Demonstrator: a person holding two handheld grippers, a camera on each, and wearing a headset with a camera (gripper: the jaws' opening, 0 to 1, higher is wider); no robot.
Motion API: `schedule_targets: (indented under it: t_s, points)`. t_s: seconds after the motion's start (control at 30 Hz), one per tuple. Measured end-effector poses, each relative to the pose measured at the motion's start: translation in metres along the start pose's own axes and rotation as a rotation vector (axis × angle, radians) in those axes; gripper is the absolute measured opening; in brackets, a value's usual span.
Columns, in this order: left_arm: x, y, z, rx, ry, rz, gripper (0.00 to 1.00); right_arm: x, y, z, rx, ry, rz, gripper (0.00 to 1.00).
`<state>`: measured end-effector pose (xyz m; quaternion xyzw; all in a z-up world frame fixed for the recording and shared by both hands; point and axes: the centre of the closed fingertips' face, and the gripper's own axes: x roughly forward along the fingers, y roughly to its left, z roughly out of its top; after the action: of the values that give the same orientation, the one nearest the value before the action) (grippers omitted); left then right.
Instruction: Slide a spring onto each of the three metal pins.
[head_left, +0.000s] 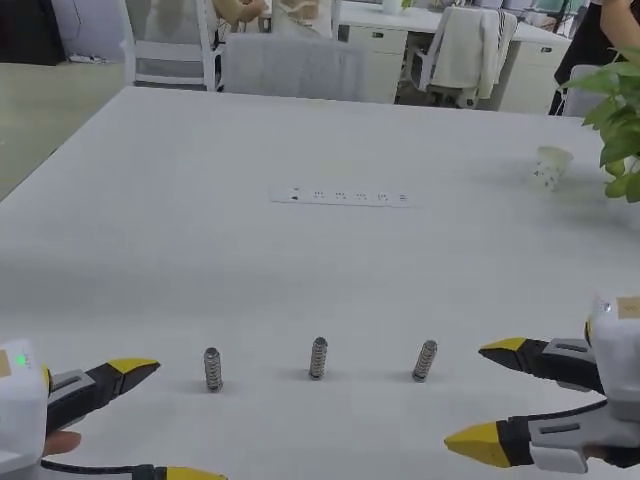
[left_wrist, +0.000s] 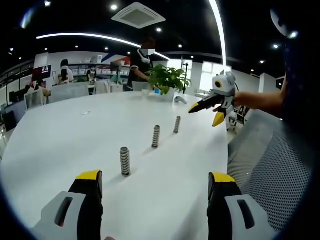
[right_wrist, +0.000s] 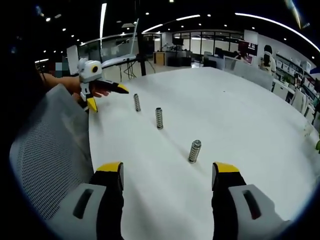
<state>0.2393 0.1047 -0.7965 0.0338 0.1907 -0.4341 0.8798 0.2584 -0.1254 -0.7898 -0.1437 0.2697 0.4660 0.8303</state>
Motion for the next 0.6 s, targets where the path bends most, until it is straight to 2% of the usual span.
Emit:
schedule_targets:
  t_s: [0.27,0.6]
  points:
    - [0.0010,-0.0002,-0.0008,-0.008,-0.001,0.003,0.85,0.0020,0.0040,-0.0010,0.002,-0.026,0.018,0.77]
    - [0.0018,0.0024,-0.0011,-0.030,-0.010,0.014,0.89,0.0035,0.0053,-0.0032,-0.007,-0.025,0.026,0.79]
